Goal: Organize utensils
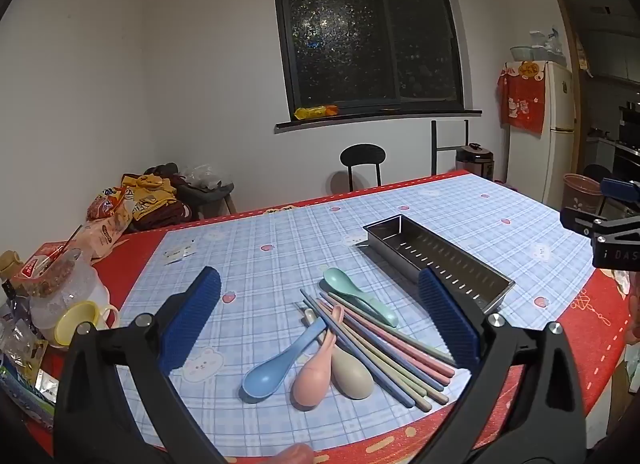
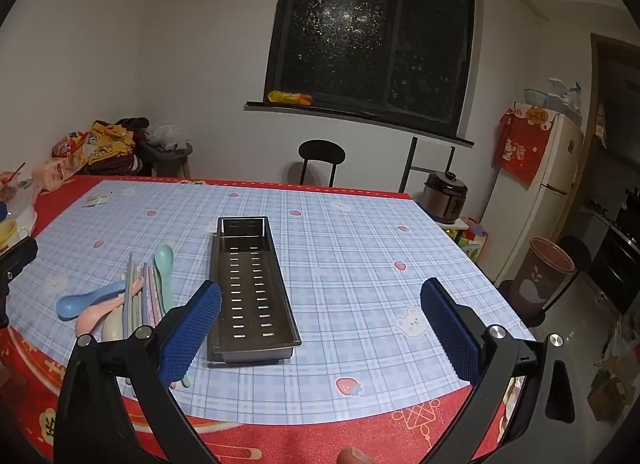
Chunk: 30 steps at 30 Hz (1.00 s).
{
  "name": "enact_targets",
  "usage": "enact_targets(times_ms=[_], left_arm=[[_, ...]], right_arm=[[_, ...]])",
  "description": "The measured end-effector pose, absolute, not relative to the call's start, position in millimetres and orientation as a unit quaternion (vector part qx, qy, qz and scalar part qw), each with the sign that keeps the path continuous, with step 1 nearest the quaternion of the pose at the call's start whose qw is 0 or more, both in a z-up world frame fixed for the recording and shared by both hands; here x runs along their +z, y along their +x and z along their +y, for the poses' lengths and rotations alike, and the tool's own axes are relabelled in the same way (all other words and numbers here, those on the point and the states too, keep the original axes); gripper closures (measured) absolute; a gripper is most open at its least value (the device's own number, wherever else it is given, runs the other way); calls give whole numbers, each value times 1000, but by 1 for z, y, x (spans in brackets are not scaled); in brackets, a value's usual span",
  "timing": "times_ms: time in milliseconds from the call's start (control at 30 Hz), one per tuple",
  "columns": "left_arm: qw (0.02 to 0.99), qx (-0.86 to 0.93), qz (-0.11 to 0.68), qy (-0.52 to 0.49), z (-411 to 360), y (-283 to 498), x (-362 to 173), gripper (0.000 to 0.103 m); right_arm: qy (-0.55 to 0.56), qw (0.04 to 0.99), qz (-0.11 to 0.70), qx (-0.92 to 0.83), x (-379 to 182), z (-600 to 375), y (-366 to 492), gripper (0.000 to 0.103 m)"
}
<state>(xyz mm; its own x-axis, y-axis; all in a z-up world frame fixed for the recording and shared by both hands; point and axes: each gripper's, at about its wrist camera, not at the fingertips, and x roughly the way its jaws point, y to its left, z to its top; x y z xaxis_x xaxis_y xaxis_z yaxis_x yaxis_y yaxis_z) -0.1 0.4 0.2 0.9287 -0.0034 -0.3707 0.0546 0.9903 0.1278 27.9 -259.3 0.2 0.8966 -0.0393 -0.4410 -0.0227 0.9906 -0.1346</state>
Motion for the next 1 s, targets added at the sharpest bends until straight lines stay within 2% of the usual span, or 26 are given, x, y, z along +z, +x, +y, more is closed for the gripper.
enact_targets(times_ms=[1000], left_arm=[[980,-22,188,59,-7,-2,2,5]], right_arm=[[-58,972,230,-10,1,-266,26,5]])
